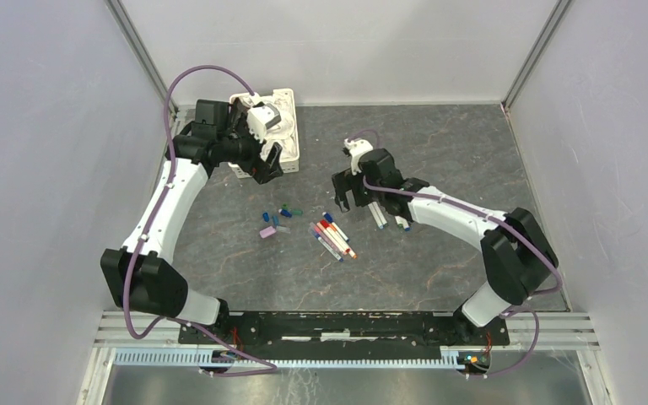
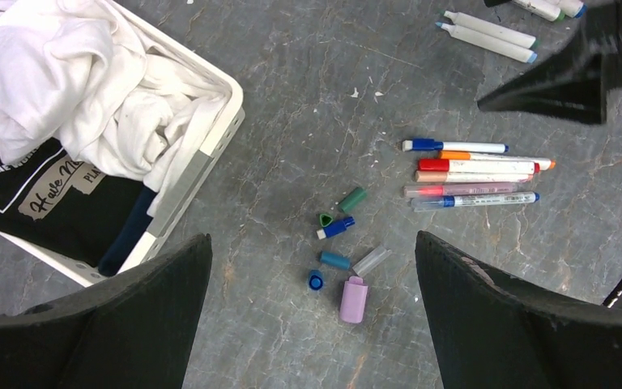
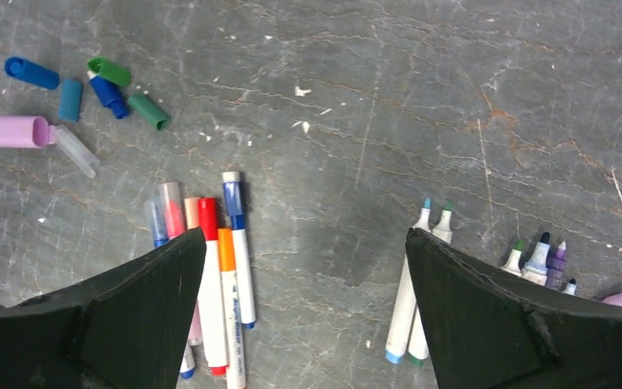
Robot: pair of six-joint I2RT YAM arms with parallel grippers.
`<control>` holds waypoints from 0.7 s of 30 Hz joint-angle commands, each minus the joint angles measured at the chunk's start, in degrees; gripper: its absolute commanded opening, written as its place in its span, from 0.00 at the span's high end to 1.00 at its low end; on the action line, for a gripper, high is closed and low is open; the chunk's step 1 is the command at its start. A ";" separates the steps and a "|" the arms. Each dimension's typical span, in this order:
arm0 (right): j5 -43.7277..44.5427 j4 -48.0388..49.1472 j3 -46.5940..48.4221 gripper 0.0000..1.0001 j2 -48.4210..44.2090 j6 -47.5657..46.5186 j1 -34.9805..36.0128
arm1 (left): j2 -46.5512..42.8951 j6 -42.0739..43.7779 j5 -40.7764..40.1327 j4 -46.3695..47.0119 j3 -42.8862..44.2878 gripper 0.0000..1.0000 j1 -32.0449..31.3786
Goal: Open the pen caps
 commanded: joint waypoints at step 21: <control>-0.47 0.14 -1.64 0.59 6.16 -2.28 5.25 | 0.14 3.61 5.99 -4.16 0.38 0.00 -0.16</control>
